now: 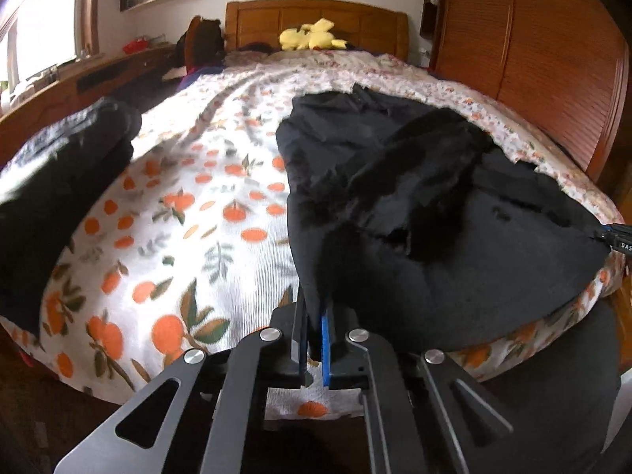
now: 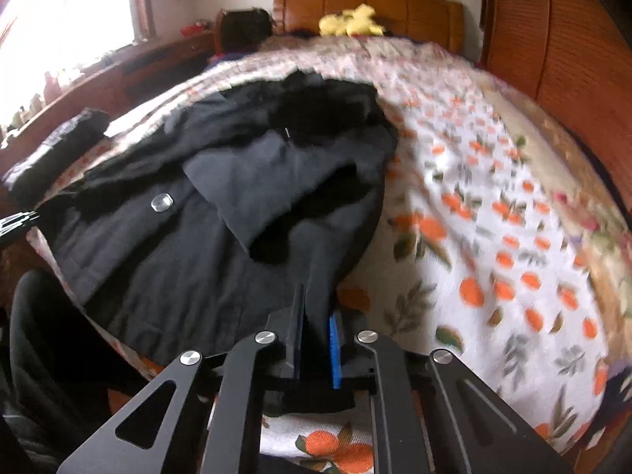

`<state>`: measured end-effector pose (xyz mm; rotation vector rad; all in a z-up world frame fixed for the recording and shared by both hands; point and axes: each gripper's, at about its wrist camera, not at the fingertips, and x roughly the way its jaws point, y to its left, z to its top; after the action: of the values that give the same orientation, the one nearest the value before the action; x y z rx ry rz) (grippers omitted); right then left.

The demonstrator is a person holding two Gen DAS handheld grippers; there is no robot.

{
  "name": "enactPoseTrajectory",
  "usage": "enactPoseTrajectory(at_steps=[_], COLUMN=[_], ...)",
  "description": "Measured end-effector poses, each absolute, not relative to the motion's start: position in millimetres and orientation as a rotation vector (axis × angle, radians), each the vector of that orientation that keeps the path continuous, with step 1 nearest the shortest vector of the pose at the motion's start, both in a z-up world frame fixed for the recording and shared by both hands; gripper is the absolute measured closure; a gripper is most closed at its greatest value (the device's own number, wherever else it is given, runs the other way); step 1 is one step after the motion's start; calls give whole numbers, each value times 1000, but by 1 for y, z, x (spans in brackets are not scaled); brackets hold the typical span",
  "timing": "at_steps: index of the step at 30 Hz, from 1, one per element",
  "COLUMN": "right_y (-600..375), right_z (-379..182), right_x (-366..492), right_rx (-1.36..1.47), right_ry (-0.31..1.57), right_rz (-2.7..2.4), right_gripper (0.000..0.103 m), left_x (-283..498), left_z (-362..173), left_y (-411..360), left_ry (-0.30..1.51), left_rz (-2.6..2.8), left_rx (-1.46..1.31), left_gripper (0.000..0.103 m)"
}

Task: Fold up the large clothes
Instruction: 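Grasp the coat hem with both tools and fold it up toward the collar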

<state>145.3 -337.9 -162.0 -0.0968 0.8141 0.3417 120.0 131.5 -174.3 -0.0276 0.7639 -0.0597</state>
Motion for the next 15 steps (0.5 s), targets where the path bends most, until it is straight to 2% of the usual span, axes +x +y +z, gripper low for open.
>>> enactPoseTrajectory(at_steps=[15], right_y=[-353], right_z=[5], right_x=[62], right_rx=[-98], right_ry=[469], right_rz=[411], right_gripper=[97], left_x=[31], left_z=[13], left_y=[111], left_ry=[379], left_rz=[-76], left_rx=[-33], left_gripper=[100])
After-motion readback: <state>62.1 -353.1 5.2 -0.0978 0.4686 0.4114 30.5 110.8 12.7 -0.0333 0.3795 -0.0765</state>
